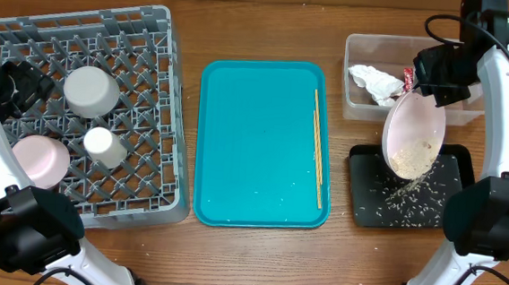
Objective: Sort waste into correct bins and load items into the dishwasher
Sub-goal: 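Tilt the white plate to pour the rice onto the black tray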
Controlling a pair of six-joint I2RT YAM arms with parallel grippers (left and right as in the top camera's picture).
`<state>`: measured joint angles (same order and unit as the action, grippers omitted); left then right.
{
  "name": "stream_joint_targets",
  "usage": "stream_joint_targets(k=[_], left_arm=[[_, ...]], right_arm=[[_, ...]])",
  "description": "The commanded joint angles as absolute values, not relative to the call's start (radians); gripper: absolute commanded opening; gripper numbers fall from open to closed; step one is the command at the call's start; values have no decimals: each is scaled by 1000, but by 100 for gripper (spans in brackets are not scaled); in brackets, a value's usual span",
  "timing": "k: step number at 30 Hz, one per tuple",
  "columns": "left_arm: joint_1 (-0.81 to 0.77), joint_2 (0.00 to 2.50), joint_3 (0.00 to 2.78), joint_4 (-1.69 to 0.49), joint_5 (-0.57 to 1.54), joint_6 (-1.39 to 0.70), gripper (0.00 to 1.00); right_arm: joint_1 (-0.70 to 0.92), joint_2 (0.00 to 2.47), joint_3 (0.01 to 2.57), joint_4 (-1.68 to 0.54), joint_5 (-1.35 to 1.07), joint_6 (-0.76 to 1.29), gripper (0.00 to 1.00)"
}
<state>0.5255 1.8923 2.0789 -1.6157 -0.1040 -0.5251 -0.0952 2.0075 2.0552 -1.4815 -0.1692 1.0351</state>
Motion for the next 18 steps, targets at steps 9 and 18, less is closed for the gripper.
stream_joint_targets(k=[9,18], left_arm=[[522,1884,2094,-1615,-100,-539,100],[522,1884,2094,-1615,-100,-539,100]], right_arm=[[-193,1966,2082,-1543,-277,968,3],[-233,1962,2082,-1553,-343,885,4]])
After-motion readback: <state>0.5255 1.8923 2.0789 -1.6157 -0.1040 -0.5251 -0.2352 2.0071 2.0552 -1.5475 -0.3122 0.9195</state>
